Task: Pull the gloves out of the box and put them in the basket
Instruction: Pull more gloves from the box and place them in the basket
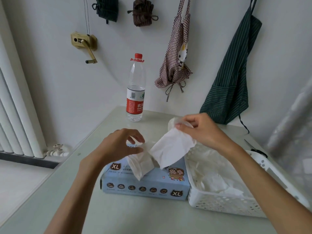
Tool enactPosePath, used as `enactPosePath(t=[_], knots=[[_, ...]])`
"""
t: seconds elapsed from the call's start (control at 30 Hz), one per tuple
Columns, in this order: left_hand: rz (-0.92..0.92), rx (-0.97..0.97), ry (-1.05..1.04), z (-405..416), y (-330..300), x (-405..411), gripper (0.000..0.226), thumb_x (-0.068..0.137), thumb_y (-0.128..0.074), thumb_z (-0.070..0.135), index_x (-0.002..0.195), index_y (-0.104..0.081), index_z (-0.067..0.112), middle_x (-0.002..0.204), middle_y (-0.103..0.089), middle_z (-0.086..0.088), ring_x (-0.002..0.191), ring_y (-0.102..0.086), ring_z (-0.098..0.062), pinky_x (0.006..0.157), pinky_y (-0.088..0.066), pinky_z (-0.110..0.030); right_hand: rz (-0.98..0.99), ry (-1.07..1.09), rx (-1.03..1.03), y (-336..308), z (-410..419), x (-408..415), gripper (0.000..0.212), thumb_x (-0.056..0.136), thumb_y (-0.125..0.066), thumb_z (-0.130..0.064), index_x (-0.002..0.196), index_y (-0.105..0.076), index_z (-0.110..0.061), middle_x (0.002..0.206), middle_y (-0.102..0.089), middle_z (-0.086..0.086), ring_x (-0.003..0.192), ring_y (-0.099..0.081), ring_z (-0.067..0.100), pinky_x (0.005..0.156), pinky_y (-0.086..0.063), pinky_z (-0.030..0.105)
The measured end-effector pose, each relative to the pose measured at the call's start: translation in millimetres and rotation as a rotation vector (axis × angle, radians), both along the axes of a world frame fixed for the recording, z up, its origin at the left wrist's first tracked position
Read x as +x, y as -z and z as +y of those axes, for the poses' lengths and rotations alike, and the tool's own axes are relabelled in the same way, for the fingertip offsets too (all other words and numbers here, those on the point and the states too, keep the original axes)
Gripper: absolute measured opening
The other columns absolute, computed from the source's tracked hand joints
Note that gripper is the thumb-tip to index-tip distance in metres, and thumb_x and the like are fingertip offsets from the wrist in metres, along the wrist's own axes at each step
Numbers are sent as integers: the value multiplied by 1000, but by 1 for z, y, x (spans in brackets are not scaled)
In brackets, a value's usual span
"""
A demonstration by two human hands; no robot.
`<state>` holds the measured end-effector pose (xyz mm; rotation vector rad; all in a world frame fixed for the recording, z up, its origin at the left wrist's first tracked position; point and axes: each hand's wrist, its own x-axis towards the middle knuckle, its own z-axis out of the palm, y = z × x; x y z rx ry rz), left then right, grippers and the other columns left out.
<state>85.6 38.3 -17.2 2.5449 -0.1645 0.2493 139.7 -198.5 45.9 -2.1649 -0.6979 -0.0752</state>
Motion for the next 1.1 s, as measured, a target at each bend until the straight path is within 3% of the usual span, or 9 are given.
enactPosePath(t=[0.23,0.3,0.37,0.47,0.67,0.8,0.9,1.0,1.1], knots=[[93,367,-86,-21,14,-6,16,85,-65,36,98,-72,40,101,-68,18,80,-55,-6,59,-38,-14,-144,206,374,-39,-18,0,15,93,-56,-21,79,-61,-20,77,-62,-1,73,-56,15,61,-42,24],[139,392,-52,-21,9,-6,20,88,-61,35,105,-70,39,107,-67,15,85,-55,-7,63,-38,-16,-131,199,325,-46,-24,-5,14,93,-56,-22,81,-62,-16,77,-63,1,73,-58,20,62,-45,29],[174,331,-29,-17,-5,-7,23,89,-62,34,111,-68,35,114,-66,14,94,-58,-6,74,-42,-17,-86,145,230,-47,-29,-8,12,92,-58,-22,90,-67,-15,87,-70,4,82,-65,21,73,-51,35],[89,226,-30,-12,-36,-8,31,87,-64,35,117,-64,27,122,-63,11,103,-60,-5,86,-46,-20,-23,82,237,-52,-42,-13,12,92,-57,-20,85,-67,-19,84,-68,-1,80,-62,13,74,-47,26],[117,-286,309,-76,-89,-4,74,73,-59,51,139,-38,25,139,-48,6,120,-48,-3,90,-44,-12,163,-121,174,-70,-66,-28,19,96,-53,-17,106,-64,-6,89,-65,-2,82,-61,6,74,-46,17],[196,-393,432,-121,-89,5,46,83,-64,39,126,-55,24,121,-63,9,110,-61,-3,92,-49,-20,157,-95,135,-75,-85,-35,19,97,-52,-19,106,-66,-11,92,-67,-1,83,-62,6,71,-48,14],[206,-435,433,-140,-76,14,34,90,-62,27,118,-63,9,114,-69,-2,103,-66,-13,92,-52,-25,182,-26,224,-75,-107,-35,17,96,-53,-22,101,-68,-17,88,-68,-3,81,-64,9,71,-50,18],[181,-510,404,-154,-69,21,29,93,-57,22,111,-65,0,107,-70,-11,94,-66,-16,86,-52,-23,120,85,254,-72,-128,-29,27,95,-55,-25,98,-63,0,83,-58,7,78,-54,20,74,-41,33],[135,-496,357,-164,-65,23,23,95,-53,24,100,-67,7,85,-67,1,77,-61,-8,70,-47,-11,78,161,237,-69,-143,-25,38,93,-57,-28,99,-57,10,84,-52,6,77,-46,20,73,-34,35]])
